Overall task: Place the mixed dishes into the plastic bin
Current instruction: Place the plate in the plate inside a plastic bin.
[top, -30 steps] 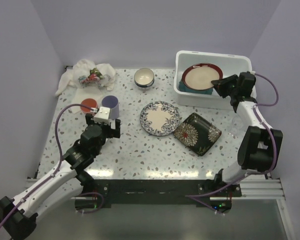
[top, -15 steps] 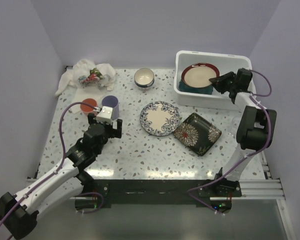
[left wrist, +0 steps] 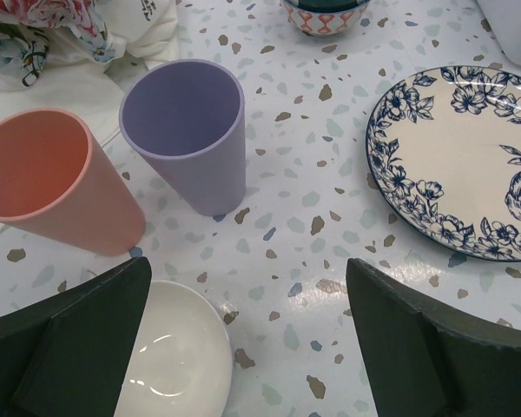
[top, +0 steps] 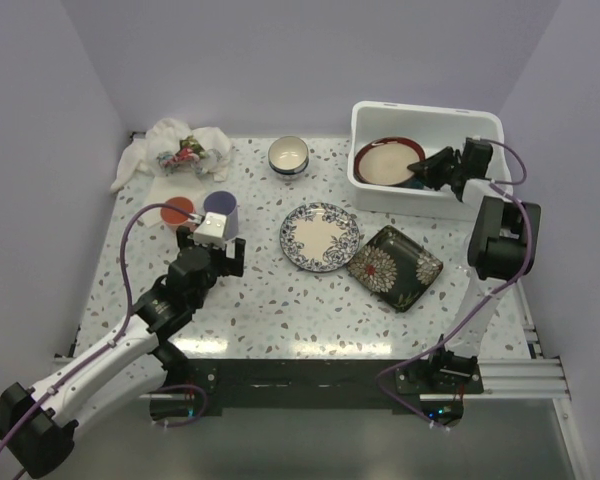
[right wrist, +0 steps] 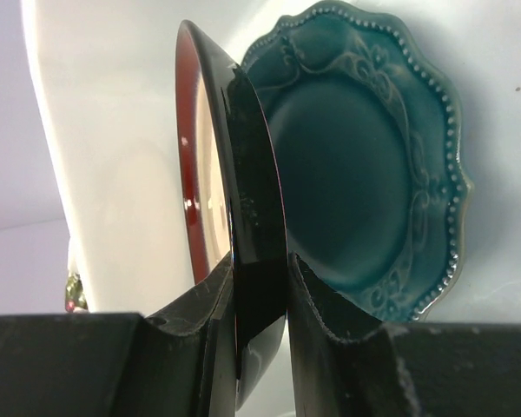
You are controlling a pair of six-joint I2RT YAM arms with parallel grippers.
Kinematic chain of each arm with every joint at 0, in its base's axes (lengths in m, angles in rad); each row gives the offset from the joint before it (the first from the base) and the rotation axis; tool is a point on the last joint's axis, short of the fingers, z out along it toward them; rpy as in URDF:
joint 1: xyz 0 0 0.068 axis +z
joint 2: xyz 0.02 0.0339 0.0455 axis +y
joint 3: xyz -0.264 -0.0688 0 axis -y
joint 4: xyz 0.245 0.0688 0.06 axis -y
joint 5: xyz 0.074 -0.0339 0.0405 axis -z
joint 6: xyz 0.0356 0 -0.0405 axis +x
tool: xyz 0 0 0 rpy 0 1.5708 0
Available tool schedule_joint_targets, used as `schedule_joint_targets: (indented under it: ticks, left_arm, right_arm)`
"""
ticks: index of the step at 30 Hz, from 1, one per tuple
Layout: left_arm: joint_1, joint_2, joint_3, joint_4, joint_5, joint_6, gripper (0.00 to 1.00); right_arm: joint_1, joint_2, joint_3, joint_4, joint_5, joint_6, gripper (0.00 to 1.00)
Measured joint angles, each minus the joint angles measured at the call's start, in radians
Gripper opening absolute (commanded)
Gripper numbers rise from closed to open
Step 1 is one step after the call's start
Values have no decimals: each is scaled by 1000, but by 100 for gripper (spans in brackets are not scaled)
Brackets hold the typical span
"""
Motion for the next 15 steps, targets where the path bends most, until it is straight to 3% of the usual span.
schedule_joint_targets:
  ticks: [12,15]
  left_arm:
    - [0,9,0,0,0,0,100]
    - [0,8,0,0,0,0,100]
  right_arm:
    - [6,51,53,-49,-5,-55,0]
    - [5,64,76,-66,-6,-63,4]
